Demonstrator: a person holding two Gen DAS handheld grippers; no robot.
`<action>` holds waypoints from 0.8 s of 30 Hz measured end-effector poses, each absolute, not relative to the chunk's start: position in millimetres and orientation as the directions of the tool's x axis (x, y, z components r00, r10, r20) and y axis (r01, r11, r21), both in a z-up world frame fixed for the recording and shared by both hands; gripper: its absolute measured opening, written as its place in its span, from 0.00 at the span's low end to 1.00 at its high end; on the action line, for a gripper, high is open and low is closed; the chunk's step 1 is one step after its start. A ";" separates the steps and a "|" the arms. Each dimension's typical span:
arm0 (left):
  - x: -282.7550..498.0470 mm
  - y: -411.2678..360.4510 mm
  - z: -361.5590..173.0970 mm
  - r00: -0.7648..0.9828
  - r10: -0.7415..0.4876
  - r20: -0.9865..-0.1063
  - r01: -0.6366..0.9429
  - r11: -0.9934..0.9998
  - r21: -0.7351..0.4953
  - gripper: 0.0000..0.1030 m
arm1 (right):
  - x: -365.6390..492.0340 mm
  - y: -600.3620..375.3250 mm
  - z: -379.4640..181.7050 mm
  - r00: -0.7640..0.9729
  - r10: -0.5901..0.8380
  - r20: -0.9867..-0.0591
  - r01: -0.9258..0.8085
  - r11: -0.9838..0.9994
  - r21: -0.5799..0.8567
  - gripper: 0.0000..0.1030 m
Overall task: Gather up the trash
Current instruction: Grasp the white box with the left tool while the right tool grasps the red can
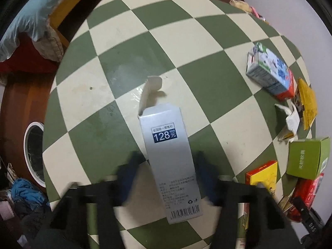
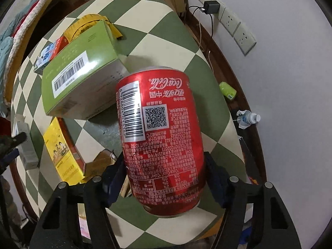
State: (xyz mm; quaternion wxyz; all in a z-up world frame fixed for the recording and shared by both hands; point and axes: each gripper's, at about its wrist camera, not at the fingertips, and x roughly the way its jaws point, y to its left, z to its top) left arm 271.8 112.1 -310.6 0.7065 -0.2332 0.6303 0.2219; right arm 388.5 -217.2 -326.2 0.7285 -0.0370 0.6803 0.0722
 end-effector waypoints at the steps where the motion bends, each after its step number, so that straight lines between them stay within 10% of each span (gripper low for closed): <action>1: 270.8 110.3 -309.4 0.113 0.025 -0.993 -0.602 0.797 -0.048 0.35 | 390.4 -216.2 -327.2 0.067 0.055 -0.996 -0.159 0.986 0.044 0.69; 24: 163.1 84.0 -169.9 0.431 0.238 -0.870 -0.462 0.887 0.014 0.31 | 295.2 -185.8 -238.7 0.263 0.273 -0.925 -0.265 0.943 0.203 0.66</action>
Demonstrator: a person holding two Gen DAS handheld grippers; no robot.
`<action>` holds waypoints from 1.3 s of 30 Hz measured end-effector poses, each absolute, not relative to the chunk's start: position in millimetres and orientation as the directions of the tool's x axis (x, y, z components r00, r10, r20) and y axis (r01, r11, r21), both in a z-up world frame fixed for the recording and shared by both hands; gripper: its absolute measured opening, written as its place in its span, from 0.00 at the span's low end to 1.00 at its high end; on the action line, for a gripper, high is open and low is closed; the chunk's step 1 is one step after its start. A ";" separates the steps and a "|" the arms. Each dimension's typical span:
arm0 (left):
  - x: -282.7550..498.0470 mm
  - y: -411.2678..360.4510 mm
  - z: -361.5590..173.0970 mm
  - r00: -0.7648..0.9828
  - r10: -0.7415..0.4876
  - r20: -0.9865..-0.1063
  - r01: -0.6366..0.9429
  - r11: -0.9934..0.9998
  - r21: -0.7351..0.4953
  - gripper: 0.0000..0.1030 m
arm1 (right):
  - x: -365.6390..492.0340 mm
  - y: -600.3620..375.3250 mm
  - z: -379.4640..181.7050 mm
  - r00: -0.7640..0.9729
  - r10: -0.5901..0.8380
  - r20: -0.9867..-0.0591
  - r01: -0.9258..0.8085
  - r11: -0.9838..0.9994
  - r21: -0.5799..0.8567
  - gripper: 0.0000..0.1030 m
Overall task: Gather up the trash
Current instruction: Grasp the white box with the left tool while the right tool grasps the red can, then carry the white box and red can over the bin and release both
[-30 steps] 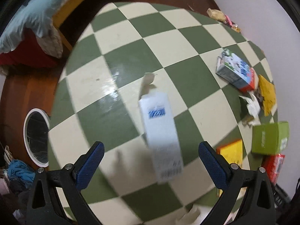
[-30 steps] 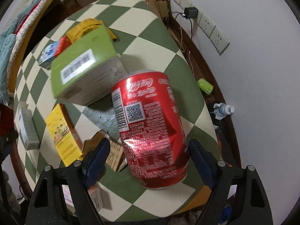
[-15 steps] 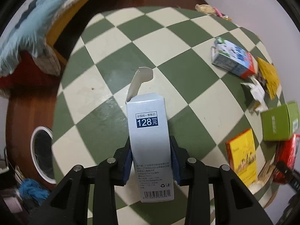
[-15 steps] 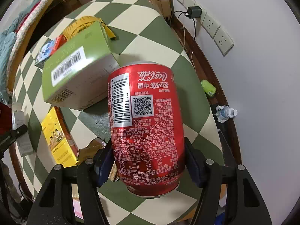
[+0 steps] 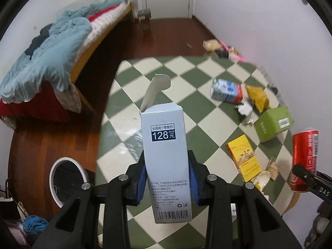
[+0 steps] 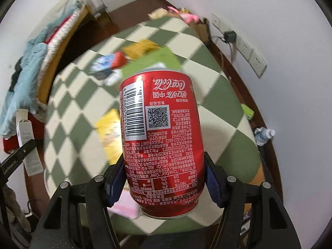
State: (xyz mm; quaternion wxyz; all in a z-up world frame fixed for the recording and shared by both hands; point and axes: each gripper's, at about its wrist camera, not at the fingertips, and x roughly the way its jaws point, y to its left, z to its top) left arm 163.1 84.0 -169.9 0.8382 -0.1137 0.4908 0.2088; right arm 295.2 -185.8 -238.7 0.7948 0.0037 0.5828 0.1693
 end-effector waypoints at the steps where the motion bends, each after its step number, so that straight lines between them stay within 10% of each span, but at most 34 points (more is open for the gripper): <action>1: 155.8 88.2 -162.9 0.444 0.239 -0.863 -0.464 0.886 0.006 0.31 | 289.8 -178.9 -230.7 0.271 0.290 -0.918 -0.280 0.936 0.213 0.66; 18: -18.5 274.3 -123.7 0.436 0.345 -0.831 -0.720 0.688 -0.092 0.31 | 175.0 68.0 -169.8 0.125 0.570 -0.812 -0.598 0.697 0.397 0.66; 34: -102.1 449.4 -327.7 0.285 0.087 -0.955 -0.861 0.460 -0.215 0.34 | 41.6 340.6 -391.2 -0.215 0.319 -0.923 -0.721 0.586 0.371 0.67; 36: -105.7 460.7 -340.0 0.261 0.088 -0.961 -0.873 0.447 -0.196 0.51 | 33.3 359.6 -420.9 -0.235 0.269 -0.934 -0.725 0.591 0.353 0.67; 38: -115.6 466.9 -350.0 0.241 0.119 -0.963 -0.893 0.416 -0.172 0.97 | 27.3 374.0 -439.1 -0.238 0.239 -0.941 -0.731 0.594 0.336 0.68; 39: -120.0 468.3 -354.0 0.234 0.123 -0.964 -0.899 0.404 -0.167 1.00 | 23.5 380.6 -448.9 -0.242 0.217 -0.946 -0.737 0.592 0.325 0.68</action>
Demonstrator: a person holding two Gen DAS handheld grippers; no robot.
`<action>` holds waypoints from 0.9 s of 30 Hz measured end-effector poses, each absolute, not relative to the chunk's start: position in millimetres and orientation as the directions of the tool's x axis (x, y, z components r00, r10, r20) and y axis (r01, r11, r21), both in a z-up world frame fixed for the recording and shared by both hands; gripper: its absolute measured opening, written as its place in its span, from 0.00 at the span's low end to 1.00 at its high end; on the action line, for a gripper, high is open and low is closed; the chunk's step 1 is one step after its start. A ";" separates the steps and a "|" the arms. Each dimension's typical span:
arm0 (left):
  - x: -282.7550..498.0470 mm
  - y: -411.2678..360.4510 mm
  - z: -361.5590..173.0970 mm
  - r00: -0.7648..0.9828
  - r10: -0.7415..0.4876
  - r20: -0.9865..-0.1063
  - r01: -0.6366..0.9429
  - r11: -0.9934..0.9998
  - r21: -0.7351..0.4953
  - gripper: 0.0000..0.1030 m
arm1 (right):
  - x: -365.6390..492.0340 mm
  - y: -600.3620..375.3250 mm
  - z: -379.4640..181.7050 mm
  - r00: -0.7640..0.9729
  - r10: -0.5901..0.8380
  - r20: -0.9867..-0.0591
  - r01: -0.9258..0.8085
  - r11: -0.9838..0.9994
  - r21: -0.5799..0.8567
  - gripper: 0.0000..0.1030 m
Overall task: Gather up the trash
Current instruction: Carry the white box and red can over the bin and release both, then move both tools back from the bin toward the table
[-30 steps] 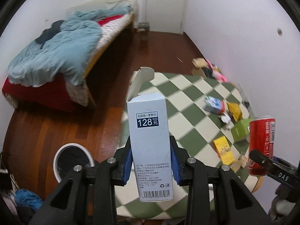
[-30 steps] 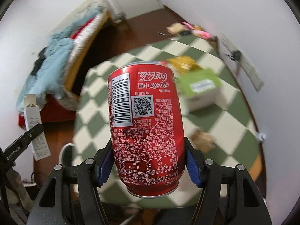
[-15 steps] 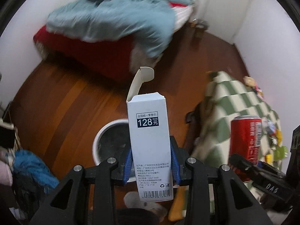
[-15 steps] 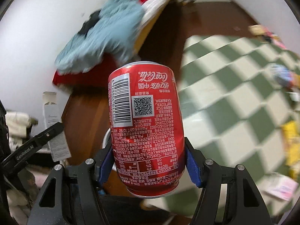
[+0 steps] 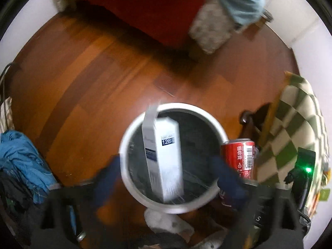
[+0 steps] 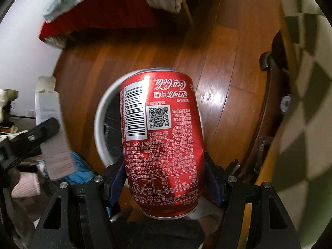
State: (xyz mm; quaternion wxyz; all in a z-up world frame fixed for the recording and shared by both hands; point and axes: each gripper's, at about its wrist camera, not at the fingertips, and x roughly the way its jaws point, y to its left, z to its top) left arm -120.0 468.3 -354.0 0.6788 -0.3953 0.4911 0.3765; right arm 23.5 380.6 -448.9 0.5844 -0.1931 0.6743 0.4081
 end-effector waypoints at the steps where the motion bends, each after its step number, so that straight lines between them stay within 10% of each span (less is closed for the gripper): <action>1: -125.1 468.9 -359.2 0.219 0.121 -0.968 -0.907 0.391 -0.156 1.00 | 19.2 385.4 -456.0 -0.246 0.197 -0.949 -0.742 0.591 0.315 0.68; 3: -139.7 469.2 -364.3 0.193 0.134 -0.972 -0.918 0.374 -0.131 1.00 | 14.0 395.4 -466.6 -0.260 0.162 -0.952 -0.757 0.578 0.305 0.69; 7: -157.9 468.8 -371.0 0.157 0.170 -0.973 -0.936 0.340 -0.092 1.00 | 3.2 403.3 -470.2 -0.223 0.140 -0.965 -0.799 0.541 0.263 1.00; 27: -182.2 418.5 -344.0 0.067 0.222 -0.973 -0.928 0.372 0.021 1.00 | -0.7 351.6 -422.9 -0.025 0.104 -0.994 -0.852 0.517 0.076 1.00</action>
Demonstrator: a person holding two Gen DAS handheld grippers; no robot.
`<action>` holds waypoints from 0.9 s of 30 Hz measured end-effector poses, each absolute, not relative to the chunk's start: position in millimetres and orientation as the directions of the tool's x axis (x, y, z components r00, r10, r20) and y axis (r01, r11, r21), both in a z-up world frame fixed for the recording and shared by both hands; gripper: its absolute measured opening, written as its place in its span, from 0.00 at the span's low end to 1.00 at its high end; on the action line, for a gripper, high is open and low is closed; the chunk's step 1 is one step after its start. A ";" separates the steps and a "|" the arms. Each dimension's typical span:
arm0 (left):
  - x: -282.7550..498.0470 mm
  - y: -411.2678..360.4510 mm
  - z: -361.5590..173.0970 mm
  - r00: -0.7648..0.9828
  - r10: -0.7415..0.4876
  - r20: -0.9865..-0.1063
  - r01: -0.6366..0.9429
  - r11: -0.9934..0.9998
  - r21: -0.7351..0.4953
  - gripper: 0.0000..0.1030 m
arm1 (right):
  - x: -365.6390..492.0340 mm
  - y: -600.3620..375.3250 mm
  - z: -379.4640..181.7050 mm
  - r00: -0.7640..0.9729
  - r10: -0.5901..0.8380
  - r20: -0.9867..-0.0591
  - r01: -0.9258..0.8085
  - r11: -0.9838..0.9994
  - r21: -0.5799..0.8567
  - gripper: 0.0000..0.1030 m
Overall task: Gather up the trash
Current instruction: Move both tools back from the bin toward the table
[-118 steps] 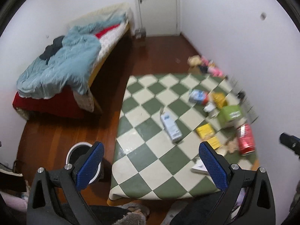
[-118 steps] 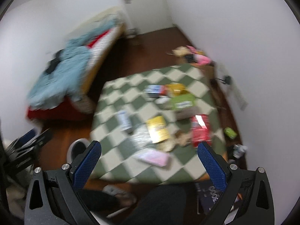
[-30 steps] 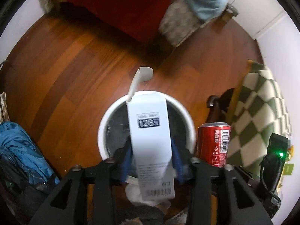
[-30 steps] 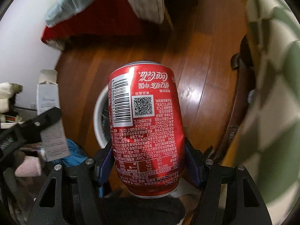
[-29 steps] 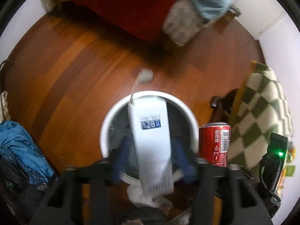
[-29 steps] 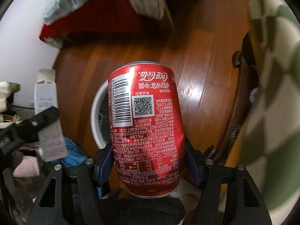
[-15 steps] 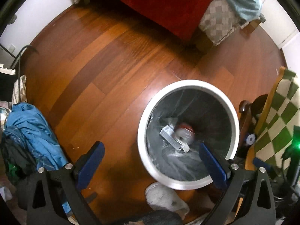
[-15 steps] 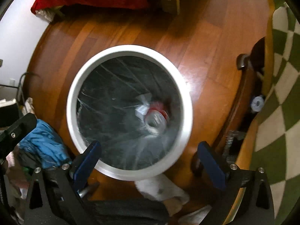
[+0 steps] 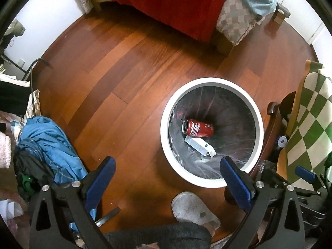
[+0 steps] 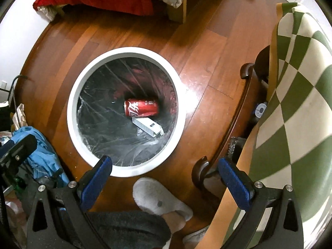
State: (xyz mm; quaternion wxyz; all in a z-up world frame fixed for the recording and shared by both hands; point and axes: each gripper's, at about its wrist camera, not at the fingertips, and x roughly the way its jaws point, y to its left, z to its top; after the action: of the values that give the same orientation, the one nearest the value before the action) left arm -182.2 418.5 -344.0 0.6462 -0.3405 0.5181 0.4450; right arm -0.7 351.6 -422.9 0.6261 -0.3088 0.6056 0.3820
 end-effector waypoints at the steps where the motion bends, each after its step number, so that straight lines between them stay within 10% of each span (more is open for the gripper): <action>1: -183.1 416.3 -341.2 0.068 0.226 -0.972 -0.928 0.371 0.022 1.00 | -2.1 349.0 -417.6 -0.021 0.110 -0.994 -0.854 0.515 0.076 1.00; 27: -207.6 310.4 -156.4 0.171 0.463 -0.870 -0.919 0.392 0.029 1.00 | -19.3 239.8 -211.3 -0.015 0.440 -0.898 -0.853 0.463 0.241 1.00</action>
State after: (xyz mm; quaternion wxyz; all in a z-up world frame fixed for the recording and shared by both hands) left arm -207.6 310.4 -156.4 0.7168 -0.2672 0.4269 0.4822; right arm -19.3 239.8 -211.3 0.6739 -0.1961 0.5266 0.4797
